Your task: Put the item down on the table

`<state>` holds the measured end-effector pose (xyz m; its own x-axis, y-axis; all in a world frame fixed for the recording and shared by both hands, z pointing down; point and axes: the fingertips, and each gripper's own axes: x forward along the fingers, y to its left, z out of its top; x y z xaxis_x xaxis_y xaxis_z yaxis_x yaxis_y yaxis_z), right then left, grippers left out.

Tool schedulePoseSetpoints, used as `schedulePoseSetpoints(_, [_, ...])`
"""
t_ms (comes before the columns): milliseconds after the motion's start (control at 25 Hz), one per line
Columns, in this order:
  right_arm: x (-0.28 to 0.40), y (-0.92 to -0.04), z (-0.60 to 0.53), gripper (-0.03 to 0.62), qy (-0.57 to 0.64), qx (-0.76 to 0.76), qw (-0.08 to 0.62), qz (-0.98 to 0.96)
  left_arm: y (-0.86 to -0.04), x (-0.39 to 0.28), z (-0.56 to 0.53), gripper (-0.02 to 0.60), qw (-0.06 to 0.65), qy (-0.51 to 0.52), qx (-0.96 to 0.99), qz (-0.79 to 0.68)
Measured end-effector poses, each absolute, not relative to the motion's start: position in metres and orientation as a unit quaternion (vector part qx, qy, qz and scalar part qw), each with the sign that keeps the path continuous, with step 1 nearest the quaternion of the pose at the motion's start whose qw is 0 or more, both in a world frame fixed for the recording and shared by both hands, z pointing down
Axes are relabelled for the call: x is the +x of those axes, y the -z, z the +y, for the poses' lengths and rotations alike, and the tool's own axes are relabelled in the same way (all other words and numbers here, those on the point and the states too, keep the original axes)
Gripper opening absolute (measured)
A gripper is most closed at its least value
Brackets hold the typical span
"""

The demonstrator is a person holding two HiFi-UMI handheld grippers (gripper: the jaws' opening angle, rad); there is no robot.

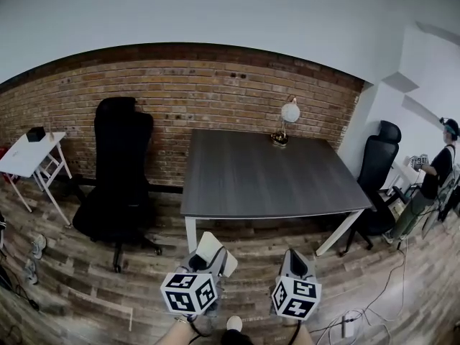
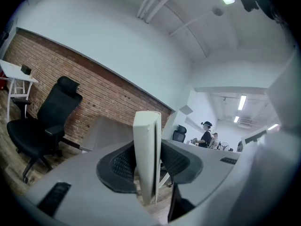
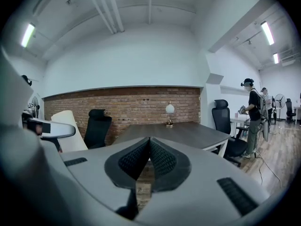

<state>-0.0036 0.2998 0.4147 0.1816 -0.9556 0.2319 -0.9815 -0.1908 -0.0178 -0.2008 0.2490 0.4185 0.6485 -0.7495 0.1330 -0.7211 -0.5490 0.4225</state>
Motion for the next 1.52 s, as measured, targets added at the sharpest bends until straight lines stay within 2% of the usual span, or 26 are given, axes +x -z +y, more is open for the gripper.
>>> schedulePoseSetpoints(440, [0.029,-0.414,0.222,0.032,-0.093,0.758,0.072,-0.641,-0.419,-0.169,0.174,0.164,0.228,0.039,0.873,-0.430])
schedulePoseSetpoints(1160, [0.126,-0.412,0.099,0.032,-0.095,0.749,0.072,-0.651,-0.404,-0.072,0.053,0.164,0.202,0.037,0.875,-0.439])
schedulePoseSetpoints(1520, [0.140,-0.435,0.068,0.032,-0.116,0.743,0.082,-0.654,-0.422,-0.059,0.025,0.164,0.209,0.021,0.869,-0.449])
